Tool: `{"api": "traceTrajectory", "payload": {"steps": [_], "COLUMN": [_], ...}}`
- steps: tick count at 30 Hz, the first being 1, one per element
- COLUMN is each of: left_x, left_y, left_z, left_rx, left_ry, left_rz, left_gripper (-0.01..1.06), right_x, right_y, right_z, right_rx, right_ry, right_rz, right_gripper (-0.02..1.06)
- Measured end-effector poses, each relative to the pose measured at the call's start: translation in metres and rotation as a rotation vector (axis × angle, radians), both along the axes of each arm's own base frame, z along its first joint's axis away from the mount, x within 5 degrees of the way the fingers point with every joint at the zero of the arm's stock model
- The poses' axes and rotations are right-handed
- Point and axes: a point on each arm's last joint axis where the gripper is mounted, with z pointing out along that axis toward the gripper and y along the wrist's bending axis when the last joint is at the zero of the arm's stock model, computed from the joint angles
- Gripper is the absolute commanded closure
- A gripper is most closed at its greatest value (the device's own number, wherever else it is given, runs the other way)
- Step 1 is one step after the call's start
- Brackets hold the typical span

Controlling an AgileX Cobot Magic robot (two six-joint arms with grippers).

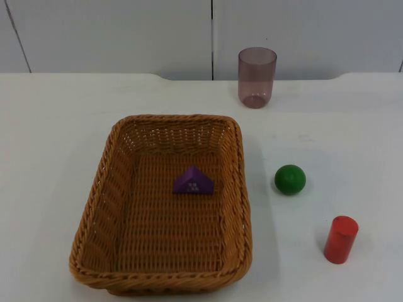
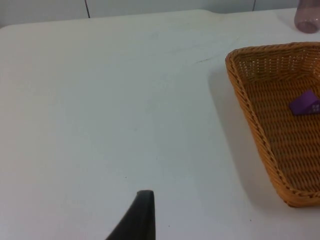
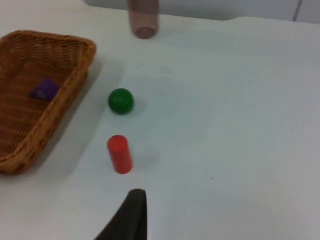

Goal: Pick up the basket with the left hand and place the triangular block into the basket with the right hand.

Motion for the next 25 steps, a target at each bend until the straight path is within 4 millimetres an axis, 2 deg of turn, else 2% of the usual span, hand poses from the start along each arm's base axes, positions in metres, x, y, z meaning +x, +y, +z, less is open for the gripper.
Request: {"api": "traceTrajectory", "payload": {"steps": [4,16,25], "left_x": [0.0,0.0,0.0], "left_y": [0.0,0.0,-0.0008], "left_z": [0.0,0.0,0.0], "left_rx": [0.0,0.0,-0.002], "left_ry": [0.0,0.0,0.0], "left_rz": [0.0,0.005,0.152], "left_gripper": [0.0,0.0,0.0], "right_x": [0.0,0.0,0.0], "right_y": [0.0004,0.0005,0.0005], "right_z": [0.0,0.0,0.0002], "right_rx": [0.0,0.0,0.0], "right_ry": [0.0,0.0,-0.002], "right_rz": [-0.051,-0.062,-0.062], "right_gripper": [-0.01,-0.01,-0.01]}}
